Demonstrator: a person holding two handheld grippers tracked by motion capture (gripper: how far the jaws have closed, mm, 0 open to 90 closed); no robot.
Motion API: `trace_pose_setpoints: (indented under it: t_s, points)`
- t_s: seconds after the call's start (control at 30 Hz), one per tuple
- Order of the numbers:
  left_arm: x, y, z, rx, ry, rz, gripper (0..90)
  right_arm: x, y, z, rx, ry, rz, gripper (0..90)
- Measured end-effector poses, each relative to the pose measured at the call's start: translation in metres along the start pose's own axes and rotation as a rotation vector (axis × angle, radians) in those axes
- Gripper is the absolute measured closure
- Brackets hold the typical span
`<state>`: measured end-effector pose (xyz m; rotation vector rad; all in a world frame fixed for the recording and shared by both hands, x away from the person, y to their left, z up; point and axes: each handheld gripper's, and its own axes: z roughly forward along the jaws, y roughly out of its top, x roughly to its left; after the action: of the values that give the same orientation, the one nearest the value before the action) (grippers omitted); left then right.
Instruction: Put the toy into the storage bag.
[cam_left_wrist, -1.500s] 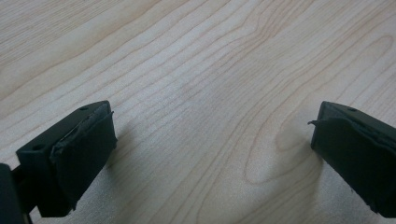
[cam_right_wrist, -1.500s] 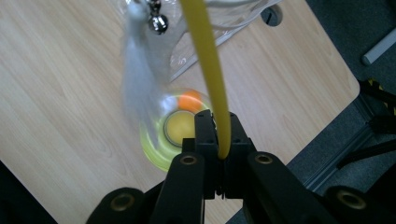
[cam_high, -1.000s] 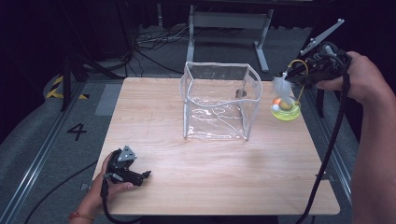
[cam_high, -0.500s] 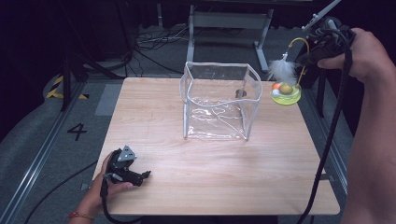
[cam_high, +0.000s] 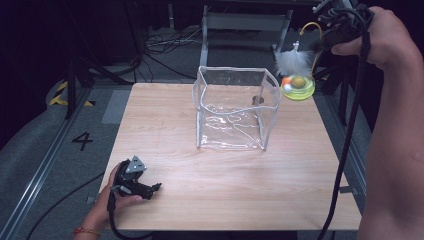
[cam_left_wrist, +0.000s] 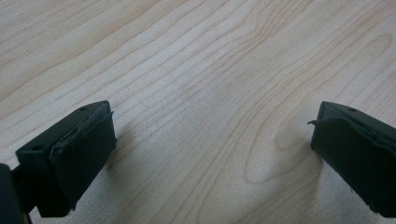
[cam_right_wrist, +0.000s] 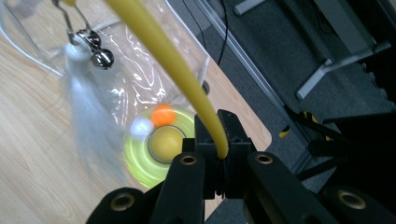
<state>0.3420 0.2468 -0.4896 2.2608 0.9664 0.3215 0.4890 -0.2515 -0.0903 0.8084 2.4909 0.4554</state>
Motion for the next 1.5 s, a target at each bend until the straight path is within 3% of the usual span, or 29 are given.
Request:
trace_pose_setpoints:
  t_s: [0.4, 0.73, 1.13, 1.5]
  points:
    - [0.000, 0.000, 0.000, 0.001, 0.001, 0.002, 0.3, 0.022, 0.030, 0.008, -0.033, 0.036, -0.054, 88.1]
    - [0.000, 0.000, -0.001, 0.002, 0.012, 0.006, 0.5, 0.043, 0.051, 0.030, -0.040, 0.070, -0.100, 88.0]
    - [0.000, 0.000, -0.001, 0.002, 0.012, 0.007, 0.5, 0.048, 0.059, 0.057, -0.041, 0.075, -0.096, 88.0]
    - [0.000, 0.000, -0.001, 0.000, 0.012, 0.005, 0.5, 0.046, 0.054, 0.077, -0.043, 0.092, -0.083, 87.9]
